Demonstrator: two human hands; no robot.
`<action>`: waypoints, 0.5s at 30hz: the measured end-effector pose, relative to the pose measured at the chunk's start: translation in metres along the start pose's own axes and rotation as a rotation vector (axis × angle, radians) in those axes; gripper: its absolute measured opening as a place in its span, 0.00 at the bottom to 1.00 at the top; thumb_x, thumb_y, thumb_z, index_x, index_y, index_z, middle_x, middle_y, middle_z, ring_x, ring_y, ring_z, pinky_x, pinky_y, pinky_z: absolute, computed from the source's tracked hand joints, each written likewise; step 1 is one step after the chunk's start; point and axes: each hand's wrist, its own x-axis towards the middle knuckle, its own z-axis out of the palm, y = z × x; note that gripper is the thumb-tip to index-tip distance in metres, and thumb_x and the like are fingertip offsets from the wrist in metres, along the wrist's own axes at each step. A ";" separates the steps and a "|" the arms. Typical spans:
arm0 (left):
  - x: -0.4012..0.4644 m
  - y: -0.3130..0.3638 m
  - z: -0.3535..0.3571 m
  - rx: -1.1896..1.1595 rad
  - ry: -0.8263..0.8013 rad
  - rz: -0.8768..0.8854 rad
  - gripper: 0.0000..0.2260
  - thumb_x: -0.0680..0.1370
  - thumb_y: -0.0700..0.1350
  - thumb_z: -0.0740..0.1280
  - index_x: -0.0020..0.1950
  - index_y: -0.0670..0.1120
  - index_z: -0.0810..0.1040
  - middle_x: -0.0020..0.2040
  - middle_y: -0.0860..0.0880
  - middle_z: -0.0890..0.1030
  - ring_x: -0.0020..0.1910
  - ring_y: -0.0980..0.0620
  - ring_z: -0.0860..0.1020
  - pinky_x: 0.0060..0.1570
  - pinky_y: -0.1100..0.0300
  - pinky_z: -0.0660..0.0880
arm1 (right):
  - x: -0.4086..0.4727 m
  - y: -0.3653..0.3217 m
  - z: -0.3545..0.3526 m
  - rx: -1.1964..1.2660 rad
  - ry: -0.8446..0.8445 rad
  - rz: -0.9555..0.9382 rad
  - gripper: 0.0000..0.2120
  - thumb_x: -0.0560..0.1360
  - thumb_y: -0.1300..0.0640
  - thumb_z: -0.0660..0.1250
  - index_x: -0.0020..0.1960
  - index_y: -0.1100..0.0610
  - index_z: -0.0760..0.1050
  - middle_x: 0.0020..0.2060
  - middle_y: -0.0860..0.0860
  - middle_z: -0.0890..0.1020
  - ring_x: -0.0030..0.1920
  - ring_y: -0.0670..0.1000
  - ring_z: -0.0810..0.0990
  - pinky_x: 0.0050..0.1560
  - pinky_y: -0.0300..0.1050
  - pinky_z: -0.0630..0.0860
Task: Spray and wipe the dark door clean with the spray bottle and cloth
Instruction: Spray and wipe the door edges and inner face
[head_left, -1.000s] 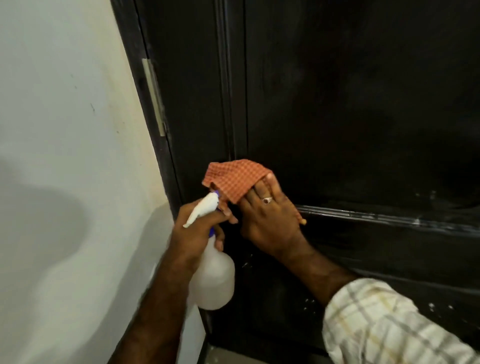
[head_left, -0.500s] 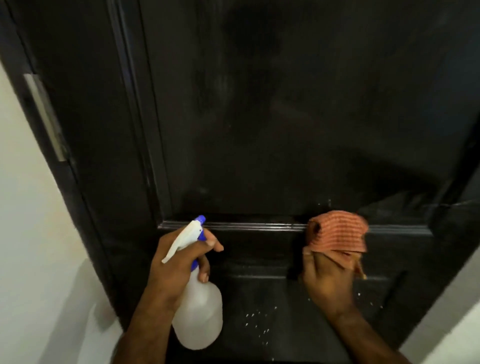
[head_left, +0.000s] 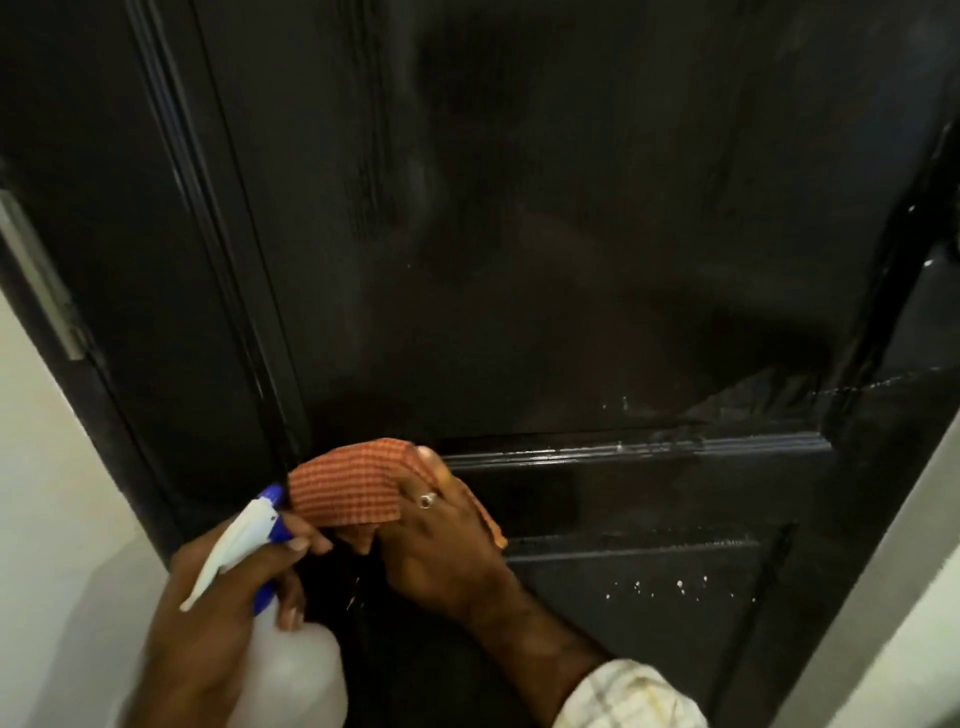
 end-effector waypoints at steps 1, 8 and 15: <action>-0.008 0.016 0.025 0.025 0.039 0.033 0.04 0.77 0.36 0.71 0.48 0.36 0.83 0.41 0.33 0.85 0.24 0.38 0.75 0.30 0.42 0.82 | -0.012 0.015 -0.006 -0.032 0.045 0.037 0.27 0.76 0.54 0.69 0.75 0.49 0.76 0.74 0.51 0.77 0.79 0.55 0.67 0.84 0.63 0.51; -0.031 0.038 0.150 0.070 -0.216 0.056 0.08 0.78 0.29 0.67 0.43 0.36 0.84 0.43 0.34 0.85 0.25 0.40 0.71 0.25 0.54 0.72 | -0.166 0.150 -0.130 -0.349 0.097 0.603 0.19 0.76 0.47 0.64 0.62 0.51 0.85 0.61 0.56 0.86 0.70 0.64 0.78 0.77 0.78 0.54; -0.048 0.038 0.248 0.055 -0.262 0.032 0.07 0.80 0.33 0.68 0.44 0.40 0.84 0.45 0.35 0.85 0.24 0.41 0.72 0.27 0.54 0.74 | -0.195 0.164 -0.153 -0.192 0.188 0.533 0.15 0.81 0.54 0.65 0.64 0.56 0.83 0.63 0.56 0.84 0.66 0.63 0.80 0.73 0.62 0.67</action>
